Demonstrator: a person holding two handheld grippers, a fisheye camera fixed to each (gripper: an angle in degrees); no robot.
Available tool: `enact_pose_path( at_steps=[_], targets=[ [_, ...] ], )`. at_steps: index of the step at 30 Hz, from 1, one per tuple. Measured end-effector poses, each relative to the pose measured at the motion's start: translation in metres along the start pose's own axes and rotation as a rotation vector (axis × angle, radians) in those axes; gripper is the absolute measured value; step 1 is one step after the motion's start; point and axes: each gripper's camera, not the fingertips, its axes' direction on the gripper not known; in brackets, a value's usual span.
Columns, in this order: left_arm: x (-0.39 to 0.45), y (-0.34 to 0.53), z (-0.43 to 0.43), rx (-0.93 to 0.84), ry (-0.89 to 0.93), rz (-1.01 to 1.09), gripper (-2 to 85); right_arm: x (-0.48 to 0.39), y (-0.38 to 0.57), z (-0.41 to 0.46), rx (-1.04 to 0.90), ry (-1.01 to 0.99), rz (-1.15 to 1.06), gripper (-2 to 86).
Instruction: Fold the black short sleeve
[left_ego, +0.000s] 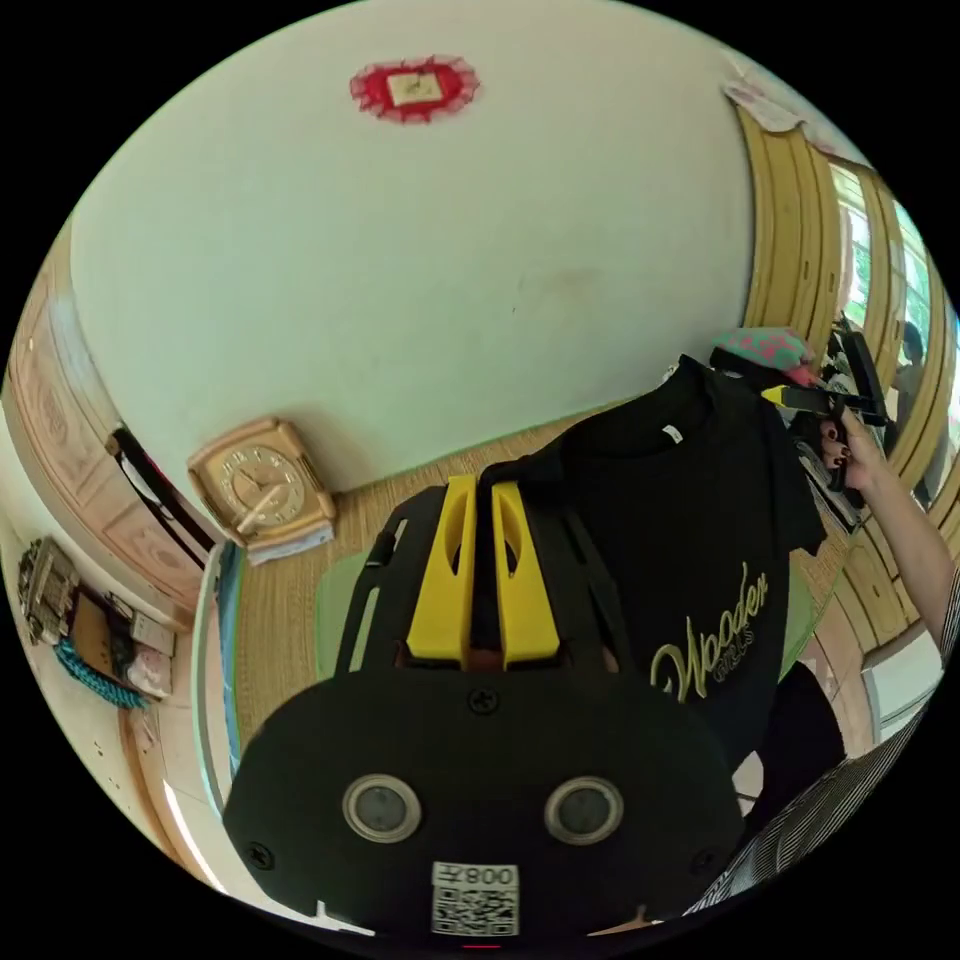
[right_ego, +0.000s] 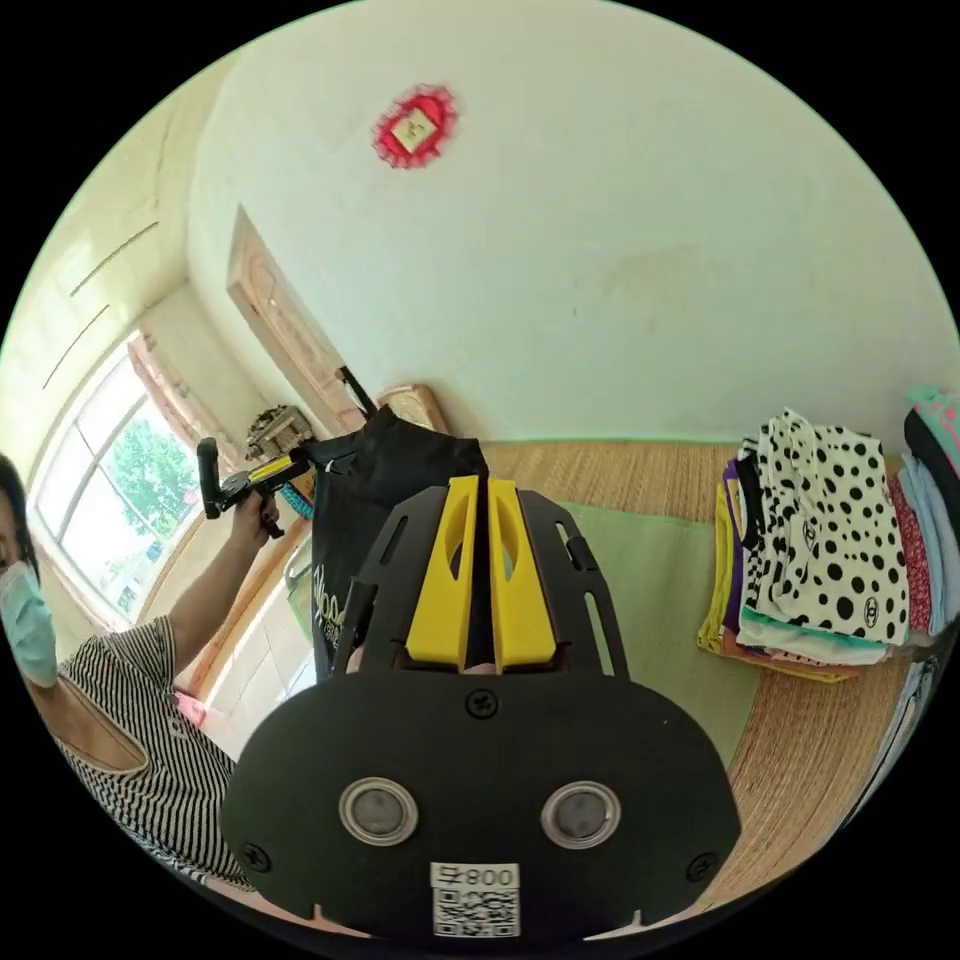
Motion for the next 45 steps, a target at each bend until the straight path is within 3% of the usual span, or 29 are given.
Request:
enact_pose_path(
  at_steps=[4, 8, 14, 20, 25, 37, 45],
  targets=[
    [-0.051, 0.005, 0.138, -0.281, 0.042, -0.141, 6.1, 0.092, -0.013, 0.102, -0.158, 0.167, 0.177, -0.2],
    [-0.085, 0.063, 0.195, -0.359, 0.172, -0.217, 8.9, 0.147, 0.022, 0.139, -0.232, 0.118, 0.244, 0.0],
    [-0.137, 0.181, 0.197, -0.440, 0.334, -0.483, 10.9, 0.167, 0.137, 0.149, -0.365, 0.028, 0.330, 5.0],
    [-0.150, 0.247, 0.184, -0.581, 0.273, -0.541, 11.8, 0.126, 0.219, 0.143, -0.548, 0.201, 0.293, 8.5],
    [-0.162, 0.238, 0.214, -0.664, 0.195, -0.485, 11.1, 0.110, 0.239, 0.177, -0.657, 0.320, 0.236, 7.9],
    [-0.203, 0.208, 0.254, -0.699, 0.143, -0.428, 2.8, 0.090, 0.231, 0.215, -0.712, 0.546, 0.144, 5.1],
    [-0.252, 0.197, 0.231, -0.562, 0.219, -0.527, 1.2, 0.098, 0.220, 0.191, -0.722, 0.449, 0.174, 0.4]
  ],
)
